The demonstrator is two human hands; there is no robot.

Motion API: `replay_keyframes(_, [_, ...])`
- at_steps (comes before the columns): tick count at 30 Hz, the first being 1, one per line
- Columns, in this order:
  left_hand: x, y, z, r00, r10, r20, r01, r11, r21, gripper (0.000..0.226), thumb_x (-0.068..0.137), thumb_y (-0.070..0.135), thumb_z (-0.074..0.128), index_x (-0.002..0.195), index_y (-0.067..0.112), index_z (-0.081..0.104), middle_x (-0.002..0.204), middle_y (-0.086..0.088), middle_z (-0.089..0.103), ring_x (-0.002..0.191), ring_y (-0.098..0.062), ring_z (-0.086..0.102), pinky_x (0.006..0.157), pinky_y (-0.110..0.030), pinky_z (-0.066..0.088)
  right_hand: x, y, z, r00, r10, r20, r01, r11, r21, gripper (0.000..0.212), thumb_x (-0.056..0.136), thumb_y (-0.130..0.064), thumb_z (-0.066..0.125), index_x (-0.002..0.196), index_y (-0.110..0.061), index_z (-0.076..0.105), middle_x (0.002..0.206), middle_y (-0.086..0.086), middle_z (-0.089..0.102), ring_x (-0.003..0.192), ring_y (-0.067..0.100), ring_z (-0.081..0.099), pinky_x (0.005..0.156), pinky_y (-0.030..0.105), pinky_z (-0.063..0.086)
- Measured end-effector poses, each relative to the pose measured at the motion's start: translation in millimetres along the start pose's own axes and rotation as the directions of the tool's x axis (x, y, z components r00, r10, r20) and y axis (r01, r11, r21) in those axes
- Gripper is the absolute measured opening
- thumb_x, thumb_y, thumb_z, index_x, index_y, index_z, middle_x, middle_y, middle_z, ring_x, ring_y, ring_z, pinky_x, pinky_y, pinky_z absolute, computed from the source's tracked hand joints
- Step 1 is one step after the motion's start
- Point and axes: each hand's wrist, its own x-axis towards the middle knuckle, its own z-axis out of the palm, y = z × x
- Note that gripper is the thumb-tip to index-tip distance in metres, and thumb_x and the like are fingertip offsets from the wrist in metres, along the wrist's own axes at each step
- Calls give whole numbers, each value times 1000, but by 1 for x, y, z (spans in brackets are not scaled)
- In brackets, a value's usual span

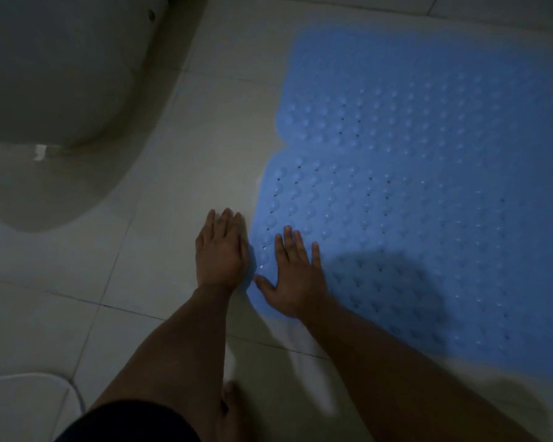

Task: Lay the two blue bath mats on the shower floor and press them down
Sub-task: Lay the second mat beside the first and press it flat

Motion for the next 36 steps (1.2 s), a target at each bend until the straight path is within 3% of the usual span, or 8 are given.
replay_keyframes(6, [-6, 26, -10, 997, 82, -7, -82, 996, -29, 59, 95, 35, 34, 145, 11, 53, 153, -14, 49, 149, -37, 33, 108, -54, 41, 40, 7, -87, 984, 18, 177, -62, 967, 248, 69, 93, -55, 56, 148, -15, 44, 155, 9, 43, 140, 30, 43, 114, 42, 37])
replay_keyframes(10, [-14, 44, 12, 981, 185, 59, -183, 982, -44, 60, 99, 38, 35, 150, 10, 46, 159, -18, 39, 150, -40, 29, 112, -59, 40, 44, 38, -100, 998, 15, 66, -37, 939, 341, 52, 94, -41, 61, 141, -18, 55, 145, 6, 56, 133, 25, 53, 111, 38, 42])
replay_keyframes(13, [-24, 52, 37, 963, 195, 184, -198, 980, -2, 76, 103, 61, 27, 163, 17, 13, 171, -10, -1, 158, -28, -6, 127, -51, 8, 33, 56, -98, 998, 37, -54, -12, 917, 398, 42, 94, -38, 60, 132, -21, 62, 136, 2, 63, 126, 22, 58, 107, 41, 46])
replay_keyframes(15, [-29, 54, 47, 968, 195, 160, -208, 976, 65, 86, 100, 71, 25, 163, 17, 2, 170, -9, -12, 157, -25, -14, 127, -50, 0, 30, 69, -93, 992, 22, -123, 28, 922, 386, 37, 94, -36, 60, 127, -21, 66, 130, 3, 66, 121, 22, 60, 104, 40, 48])
replay_keyframes(28, [-28, 62, 53, 987, 140, 81, -144, 989, 45, 81, 98, 67, 30, 162, 18, 20, 171, -8, 8, 158, -23, 3, 128, -48, 10, 34, 131, -83, 896, 77, -438, 56, 957, 284, 26, 85, -32, 53, 100, -24, 72, 102, -2, 69, 101, 27, 62, 87, 42, 51])
replay_keyframes(30, [-13, 71, 33, 982, 70, 176, -78, 996, 40, 77, 98, 67, 26, 155, 17, 39, 167, -10, 25, 156, -26, 20, 124, -49, 25, 24, 120, -89, 921, 153, -358, -37, 950, 311, 26, 84, -32, 54, 102, -24, 72, 104, 0, 69, 104, 30, 62, 89, 43, 50])
replay_keyframes(32, [10, 83, -2, 940, 29, 340, -76, 989, 126, 77, 96, 71, 25, 146, 17, 49, 162, -10, 36, 151, -30, 31, 118, -51, 34, 6, 104, -106, 959, 238, -153, -185, 936, 299, 28, 87, -36, 57, 110, -26, 70, 114, 2, 66, 113, 30, 59, 96, 42, 49])
replay_keyframes(36, [22, 127, -85, 828, 5, 560, -189, 944, 270, 74, 101, 62, 28, 160, 17, 24, 169, -8, 18, 157, -34, 0, 125, -53, 14, -45, 85, -180, 913, 368, 174, -398, 897, 192, 38, 90, -46, 55, 124, -29, 62, 131, 8, 55, 126, 31, 52, 103, 44, 43])
